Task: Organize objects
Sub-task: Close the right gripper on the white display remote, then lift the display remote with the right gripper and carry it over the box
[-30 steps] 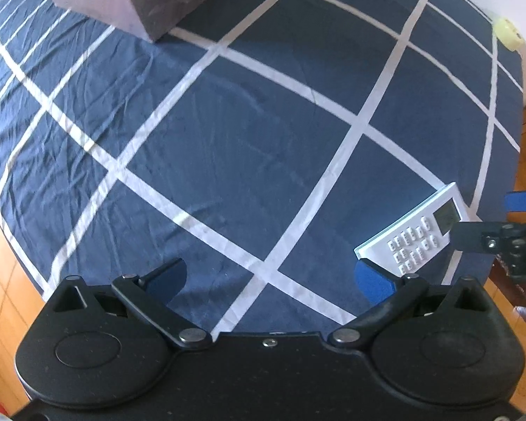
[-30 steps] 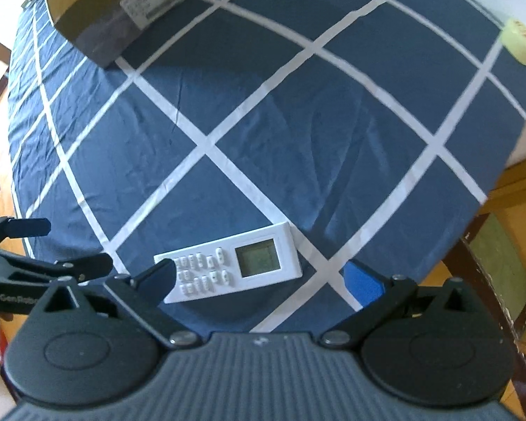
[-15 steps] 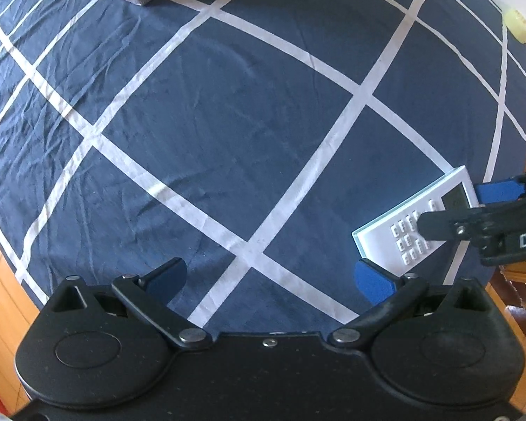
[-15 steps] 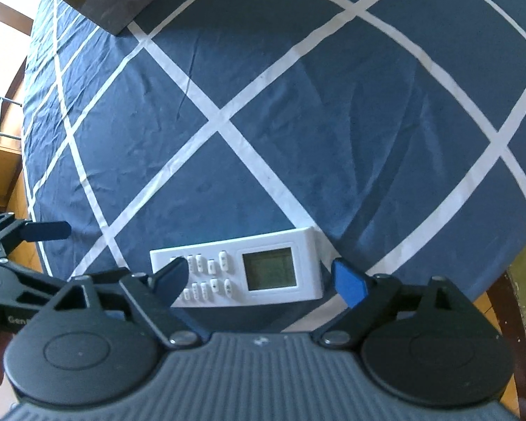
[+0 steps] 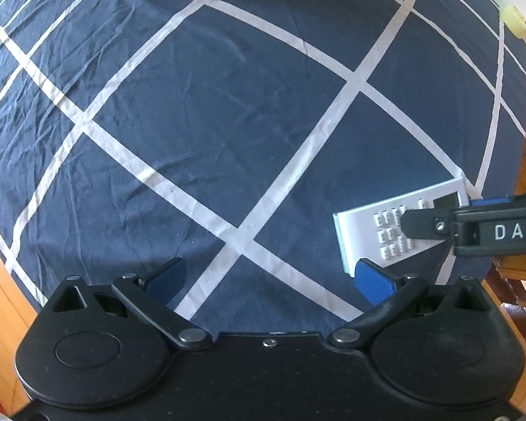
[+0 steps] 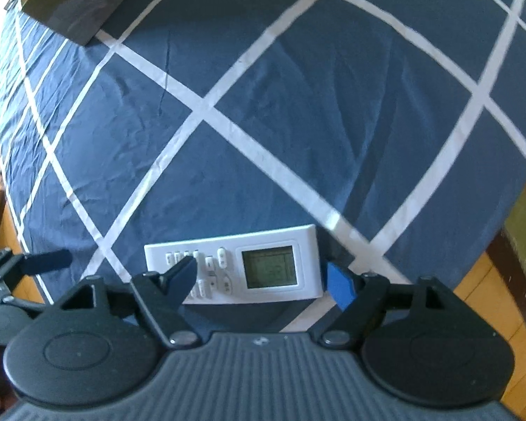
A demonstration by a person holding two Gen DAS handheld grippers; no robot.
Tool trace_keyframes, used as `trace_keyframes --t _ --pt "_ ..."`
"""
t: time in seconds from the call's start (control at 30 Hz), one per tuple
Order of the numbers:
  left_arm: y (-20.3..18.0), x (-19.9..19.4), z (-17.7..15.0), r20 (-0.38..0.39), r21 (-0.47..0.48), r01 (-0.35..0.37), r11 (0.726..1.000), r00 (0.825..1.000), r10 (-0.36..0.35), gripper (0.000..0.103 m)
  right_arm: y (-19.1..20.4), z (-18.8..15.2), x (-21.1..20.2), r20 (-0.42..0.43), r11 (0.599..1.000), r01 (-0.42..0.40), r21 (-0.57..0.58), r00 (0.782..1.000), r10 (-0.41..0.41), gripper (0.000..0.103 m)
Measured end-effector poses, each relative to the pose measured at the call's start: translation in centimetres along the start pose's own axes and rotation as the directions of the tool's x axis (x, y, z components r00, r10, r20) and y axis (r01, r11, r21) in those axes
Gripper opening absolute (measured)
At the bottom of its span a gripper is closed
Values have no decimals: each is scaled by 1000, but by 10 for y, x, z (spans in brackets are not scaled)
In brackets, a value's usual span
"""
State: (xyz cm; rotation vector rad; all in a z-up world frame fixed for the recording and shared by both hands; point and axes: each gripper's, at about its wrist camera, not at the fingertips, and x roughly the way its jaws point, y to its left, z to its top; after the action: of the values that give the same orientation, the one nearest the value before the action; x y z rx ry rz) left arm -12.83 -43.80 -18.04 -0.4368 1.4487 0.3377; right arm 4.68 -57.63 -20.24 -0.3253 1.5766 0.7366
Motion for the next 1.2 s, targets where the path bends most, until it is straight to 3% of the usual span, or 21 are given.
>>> trace_keyframes --t 0.27,0.43,0.77,0.93,1.0,1.2 --pt "-8 6 -8 -13 -9 35 999 999 -36 103 2 -10 -1 27 992 -28 126 999 25 78" --pt "-17 7 -12 -12 -20 64 998 998 -64 102 7 -6 -4 67 998 -10 64 998 5 79" --pt "-20 6 -10 -12 -48 130 990 991 -131 95 1 0 -3 44 1000 -4 14 999 4 78" --pt "-17 2 4 -9 -34 145 989 989 -145 89 5 1 1 47 1000 -7 11 999 7 78" --pt "-4 2 8 -8 -29 152 988 988 -153 81 5 1 1 48 1000 -7 6 999 6 77" --pt "-14 3 10 -9 -26 180 983 984 -180 68 5 2 0 45 1000 -16 4 999 16 69"
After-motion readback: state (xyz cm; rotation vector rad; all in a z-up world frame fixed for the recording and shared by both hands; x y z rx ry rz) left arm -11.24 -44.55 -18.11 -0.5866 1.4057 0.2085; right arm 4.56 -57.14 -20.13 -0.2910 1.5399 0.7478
